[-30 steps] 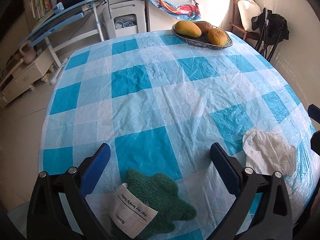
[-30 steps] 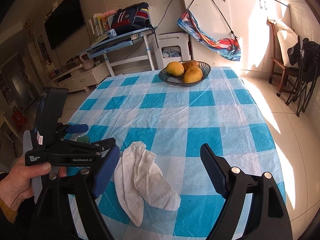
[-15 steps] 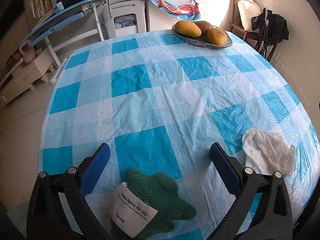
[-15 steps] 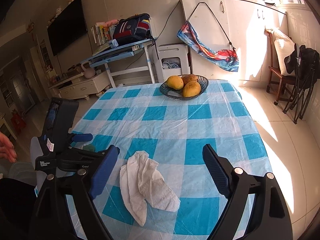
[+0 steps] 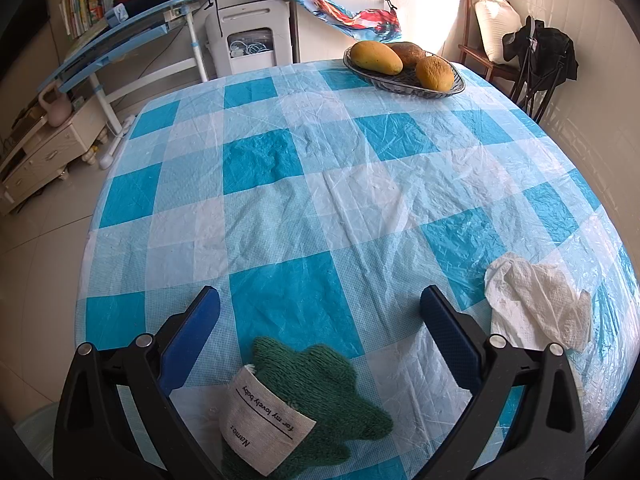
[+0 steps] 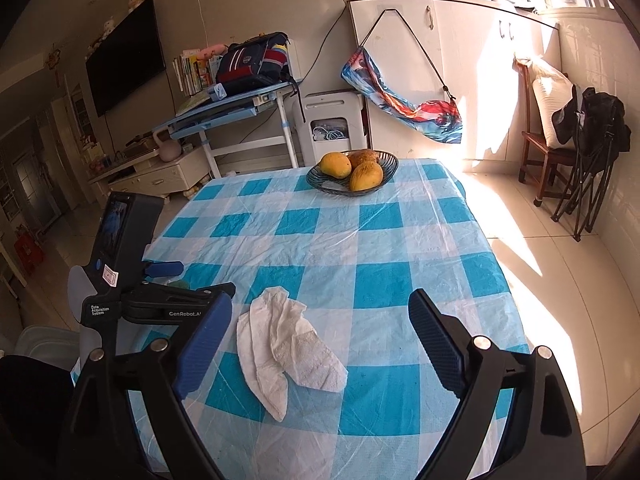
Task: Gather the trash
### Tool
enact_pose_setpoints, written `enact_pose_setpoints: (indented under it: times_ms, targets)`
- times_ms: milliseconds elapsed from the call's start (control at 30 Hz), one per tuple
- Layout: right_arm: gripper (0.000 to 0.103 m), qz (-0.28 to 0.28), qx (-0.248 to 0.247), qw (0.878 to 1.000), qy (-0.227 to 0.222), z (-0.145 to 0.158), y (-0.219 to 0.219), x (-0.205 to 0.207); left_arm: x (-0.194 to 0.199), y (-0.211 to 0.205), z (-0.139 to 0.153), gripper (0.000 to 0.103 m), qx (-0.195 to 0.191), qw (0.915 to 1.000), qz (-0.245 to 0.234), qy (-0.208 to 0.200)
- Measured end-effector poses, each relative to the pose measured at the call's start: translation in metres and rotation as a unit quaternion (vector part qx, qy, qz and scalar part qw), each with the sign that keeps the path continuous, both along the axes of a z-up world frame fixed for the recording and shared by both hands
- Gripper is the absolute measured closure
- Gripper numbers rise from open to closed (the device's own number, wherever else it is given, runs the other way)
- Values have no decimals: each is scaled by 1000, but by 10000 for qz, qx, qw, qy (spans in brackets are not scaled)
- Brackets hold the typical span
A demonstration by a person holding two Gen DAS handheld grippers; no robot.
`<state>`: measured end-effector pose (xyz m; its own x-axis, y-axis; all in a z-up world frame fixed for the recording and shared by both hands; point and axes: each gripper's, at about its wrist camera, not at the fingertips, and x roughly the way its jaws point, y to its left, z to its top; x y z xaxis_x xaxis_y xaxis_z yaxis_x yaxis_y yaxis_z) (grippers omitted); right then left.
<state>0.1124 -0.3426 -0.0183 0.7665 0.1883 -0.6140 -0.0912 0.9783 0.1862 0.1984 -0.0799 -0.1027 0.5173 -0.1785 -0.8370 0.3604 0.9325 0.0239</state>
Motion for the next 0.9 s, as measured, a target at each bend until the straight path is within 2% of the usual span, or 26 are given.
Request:
enact_pose_setpoints:
  times_ms: [333, 900]
  targets:
    - [17, -57, -136, 9999, 77, -7, 6, -10, 1, 0, 0, 6, 0, 10000, 0, 0]
    - [16, -245, 172, 9995, 134, -10, -6, -10, 0, 0, 0, 6, -1, 10000, 0, 0]
